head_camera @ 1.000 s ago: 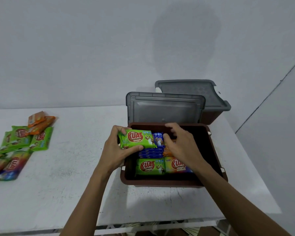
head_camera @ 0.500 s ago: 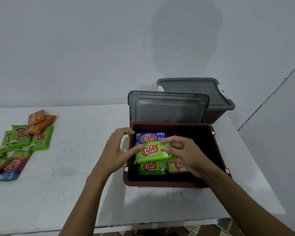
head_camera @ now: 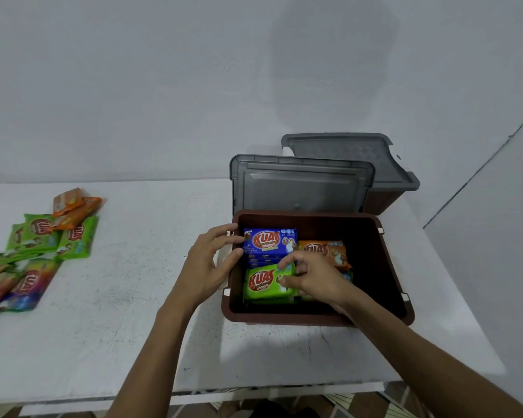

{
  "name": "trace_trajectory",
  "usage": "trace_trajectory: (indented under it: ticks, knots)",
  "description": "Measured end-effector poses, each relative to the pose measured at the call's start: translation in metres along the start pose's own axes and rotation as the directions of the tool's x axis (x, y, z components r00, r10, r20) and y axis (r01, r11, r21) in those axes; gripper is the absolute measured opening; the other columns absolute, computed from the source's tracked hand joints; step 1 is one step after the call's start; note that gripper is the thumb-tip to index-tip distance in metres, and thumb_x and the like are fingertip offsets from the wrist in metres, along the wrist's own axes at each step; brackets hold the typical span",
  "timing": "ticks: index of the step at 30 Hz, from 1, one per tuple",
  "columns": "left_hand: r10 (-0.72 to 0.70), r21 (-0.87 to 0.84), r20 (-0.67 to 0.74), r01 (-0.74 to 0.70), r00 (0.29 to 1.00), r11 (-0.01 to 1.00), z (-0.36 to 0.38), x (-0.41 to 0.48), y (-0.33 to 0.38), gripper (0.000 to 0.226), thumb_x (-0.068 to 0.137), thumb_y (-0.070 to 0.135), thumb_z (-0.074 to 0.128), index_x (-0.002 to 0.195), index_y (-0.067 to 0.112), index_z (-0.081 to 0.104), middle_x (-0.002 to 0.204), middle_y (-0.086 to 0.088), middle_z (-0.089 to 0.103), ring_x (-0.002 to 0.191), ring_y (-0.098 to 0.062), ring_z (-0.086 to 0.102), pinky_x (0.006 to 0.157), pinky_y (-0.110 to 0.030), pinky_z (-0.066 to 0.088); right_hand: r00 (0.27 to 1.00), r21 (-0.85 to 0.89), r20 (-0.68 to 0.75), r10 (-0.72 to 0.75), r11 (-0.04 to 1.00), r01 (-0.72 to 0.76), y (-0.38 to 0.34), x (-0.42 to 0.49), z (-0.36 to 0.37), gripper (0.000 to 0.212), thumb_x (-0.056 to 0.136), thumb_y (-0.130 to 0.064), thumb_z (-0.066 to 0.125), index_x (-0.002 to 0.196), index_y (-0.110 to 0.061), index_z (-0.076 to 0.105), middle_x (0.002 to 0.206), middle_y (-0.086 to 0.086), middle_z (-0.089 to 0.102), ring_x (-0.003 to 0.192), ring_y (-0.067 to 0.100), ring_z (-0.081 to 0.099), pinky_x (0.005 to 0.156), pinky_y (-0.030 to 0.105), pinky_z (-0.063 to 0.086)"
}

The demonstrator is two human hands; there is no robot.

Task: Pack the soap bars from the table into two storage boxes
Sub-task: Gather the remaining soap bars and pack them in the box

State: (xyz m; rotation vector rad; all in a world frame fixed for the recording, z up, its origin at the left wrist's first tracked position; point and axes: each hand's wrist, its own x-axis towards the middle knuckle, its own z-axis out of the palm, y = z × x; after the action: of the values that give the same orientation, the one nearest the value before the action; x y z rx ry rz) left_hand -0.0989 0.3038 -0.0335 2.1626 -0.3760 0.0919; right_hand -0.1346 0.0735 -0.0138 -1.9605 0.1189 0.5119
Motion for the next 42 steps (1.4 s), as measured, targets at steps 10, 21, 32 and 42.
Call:
trace_trajectory:
  ticks: [10,21,32,42]
  knots:
    - [-0.006,-0.007,0.017,0.006,1.0,1.0,-0.001,0.0,-0.003,0.037,0.083,0.05,0.053,0.117,0.037,0.059,0.139,0.01,0.05,0.127,-0.007,0.043,0.102,-0.043,0.046,0.992,-0.582,-0.06,-0.109,0.811,0.054,0.009,0.015,0.012,0.015,0.085,-0.017,0.073,0.09,-0.019,0.059,0.128,0.01,0.056,0.117,0.024,0.055,0.079,0.031,0.056]
    - [0.038,0.051,0.034,-0.04,0.999,0.998,-0.003,-0.004,-0.01,0.039,0.088,0.049,0.049,0.123,0.035,0.06,0.141,0.018,0.045,0.125,0.006,0.038,0.102,-0.025,0.037,0.98,-0.657,-0.056,-0.189,0.746,0.106,-0.007,0.011,-0.009,0.021,0.096,-0.021,0.059,0.109,-0.011,0.071,0.118,0.004,0.066,0.11,0.012,0.058,0.072,0.015,0.047]
    - [-0.07,0.098,-0.13,0.083,0.989,0.992,-0.064,-0.029,-0.038,0.022,0.095,0.031,0.056,0.116,0.031,0.066,0.121,0.016,0.061,0.111,0.0,0.055,0.097,-0.026,0.045,0.902,-0.404,-0.105,-0.418,0.847,0.345,-0.093,0.035,0.014,0.008,0.091,-0.02,0.064,0.091,-0.02,0.072,0.07,-0.003,0.071,0.063,0.007,0.067,0.064,0.027,0.055]
    - [-0.256,0.309,-0.461,0.424,0.849,0.851,-0.167,-0.063,-0.118,0.022,0.09,0.022,0.063,0.111,0.021,0.068,0.117,0.003,0.066,0.112,-0.017,0.057,0.092,-0.029,0.042,0.879,-0.438,0.121,-0.462,0.77,0.465,-0.178,0.118,0.142,0.017,0.09,-0.032,0.058,0.103,-0.029,0.068,0.091,-0.009,0.069,0.081,0.012,0.064,0.074,0.034,0.057]
